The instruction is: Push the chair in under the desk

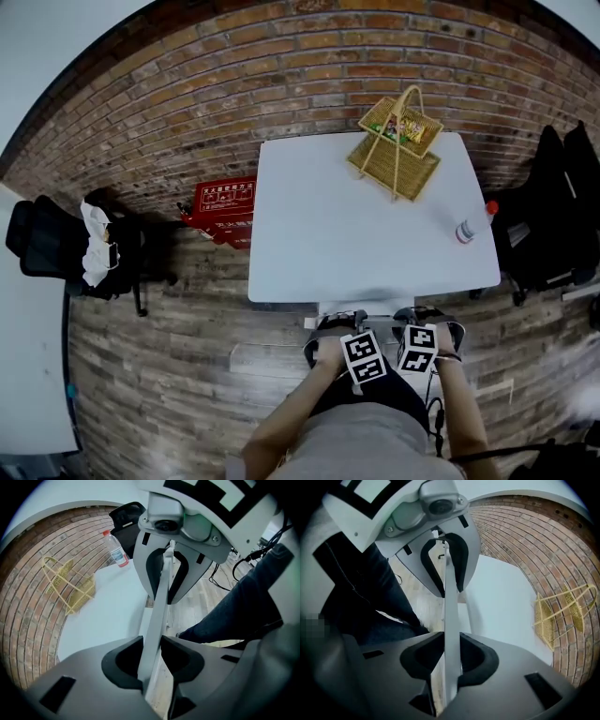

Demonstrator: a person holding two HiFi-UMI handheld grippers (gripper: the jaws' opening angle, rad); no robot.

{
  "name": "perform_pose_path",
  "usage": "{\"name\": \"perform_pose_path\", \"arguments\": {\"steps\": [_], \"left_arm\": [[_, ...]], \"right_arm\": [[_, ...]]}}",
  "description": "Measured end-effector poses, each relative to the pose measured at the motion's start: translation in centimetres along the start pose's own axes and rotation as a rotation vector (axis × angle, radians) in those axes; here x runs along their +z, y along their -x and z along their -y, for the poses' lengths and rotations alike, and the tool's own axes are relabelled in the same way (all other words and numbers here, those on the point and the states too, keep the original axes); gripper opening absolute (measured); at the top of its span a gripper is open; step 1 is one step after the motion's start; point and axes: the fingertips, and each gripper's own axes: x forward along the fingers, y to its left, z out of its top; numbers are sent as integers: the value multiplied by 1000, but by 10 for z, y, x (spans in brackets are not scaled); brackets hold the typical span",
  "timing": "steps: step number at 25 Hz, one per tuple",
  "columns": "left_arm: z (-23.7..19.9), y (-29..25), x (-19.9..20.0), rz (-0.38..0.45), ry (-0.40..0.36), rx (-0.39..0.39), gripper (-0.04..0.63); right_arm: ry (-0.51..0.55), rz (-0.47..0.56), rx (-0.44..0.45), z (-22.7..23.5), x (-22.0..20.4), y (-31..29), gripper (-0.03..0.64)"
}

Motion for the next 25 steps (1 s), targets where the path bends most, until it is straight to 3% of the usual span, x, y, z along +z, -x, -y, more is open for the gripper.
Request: {"name": "perform_pose_path", "arguments": {"steps": [14, 21, 25], "left_arm": [[-31, -12, 8, -37, 58, -7, 133], [-31, -10, 8, -18, 68, 1, 146], [-29, -9, 10, 24, 96, 15, 155]], "right_arm": [[28, 56, 26, 34, -3, -3, 94], [31, 65, -23, 35, -5, -2, 99], [-4, 54, -61, 38, -9, -7, 168]]}}
